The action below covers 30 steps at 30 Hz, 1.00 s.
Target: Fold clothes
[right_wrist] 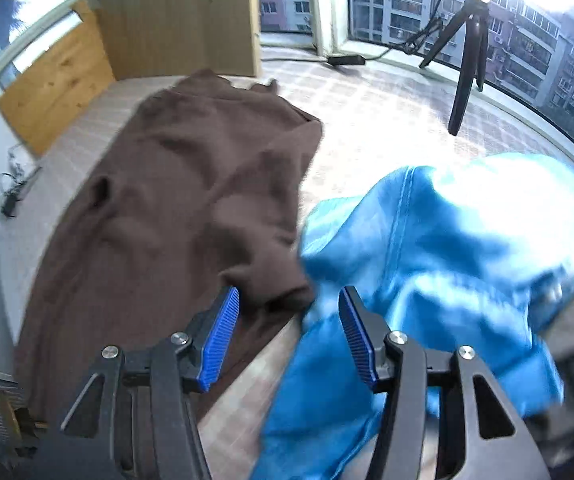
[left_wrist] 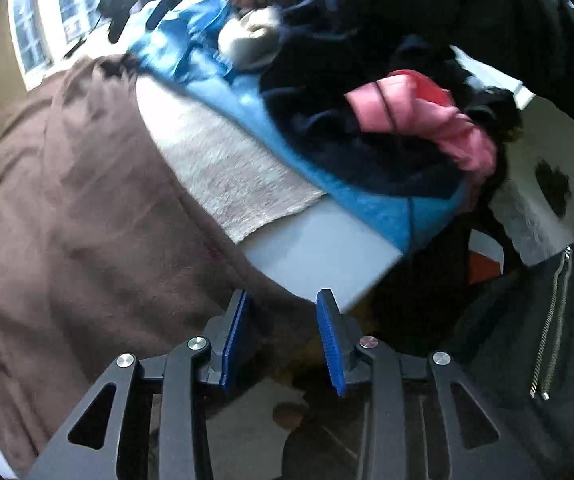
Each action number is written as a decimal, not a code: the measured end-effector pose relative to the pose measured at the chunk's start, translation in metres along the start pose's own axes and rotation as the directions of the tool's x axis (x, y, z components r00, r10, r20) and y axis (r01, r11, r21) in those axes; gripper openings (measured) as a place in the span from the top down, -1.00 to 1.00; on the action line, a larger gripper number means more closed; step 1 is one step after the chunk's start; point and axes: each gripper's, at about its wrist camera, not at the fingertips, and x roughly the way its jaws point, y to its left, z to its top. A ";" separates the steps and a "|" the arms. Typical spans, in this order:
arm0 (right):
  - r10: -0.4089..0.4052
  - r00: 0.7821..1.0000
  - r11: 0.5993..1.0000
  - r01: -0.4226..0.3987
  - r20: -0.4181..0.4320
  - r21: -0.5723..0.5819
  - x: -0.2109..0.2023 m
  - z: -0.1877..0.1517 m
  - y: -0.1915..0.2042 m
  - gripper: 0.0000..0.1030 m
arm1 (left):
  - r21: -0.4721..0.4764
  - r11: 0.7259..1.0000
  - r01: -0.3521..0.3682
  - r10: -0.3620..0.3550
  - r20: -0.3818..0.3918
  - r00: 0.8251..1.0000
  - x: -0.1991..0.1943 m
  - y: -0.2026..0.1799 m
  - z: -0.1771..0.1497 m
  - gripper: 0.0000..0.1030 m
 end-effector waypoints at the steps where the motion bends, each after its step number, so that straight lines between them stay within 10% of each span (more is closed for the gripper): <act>1: 0.017 1.000 1.000 -0.017 -0.009 -0.004 0.003 0.001 -0.001 0.00 | -0.024 1.000 -0.005 0.005 0.006 1.000 -0.001 0.005 0.001 0.77; 9: 0.033 0.991 0.995 -0.046 -0.127 -0.093 0.043 0.002 0.011 0.04 | -0.162 0.980 0.112 -0.099 0.088 0.991 -0.033 0.034 -0.003 0.92; 11: 0.064 0.987 0.994 -0.076 -0.148 -0.081 0.048 0.000 0.013 0.63 | -0.199 0.970 0.142 -0.120 0.119 0.986 -0.043 0.043 -0.002 0.93; 14: 0.047 0.989 0.993 -0.061 -0.142 -0.098 0.038 -0.001 0.020 0.70 | -0.264 0.948 0.179 -0.139 0.162 0.977 -0.053 0.059 -0.005 0.92; 22: -0.030 0.993 0.994 0.018 -0.112 -0.110 0.011 0.040 0.077 0.72 | -0.441 0.887 0.138 -0.030 0.242 0.970 -0.075 0.101 -0.045 0.93; 30: -0.063 0.988 0.949 0.016 -0.138 -0.316 0.083 0.083 0.187 0.69 | -0.562 0.825 0.053 0.104 0.244 0.964 -0.089 0.134 -0.077 0.92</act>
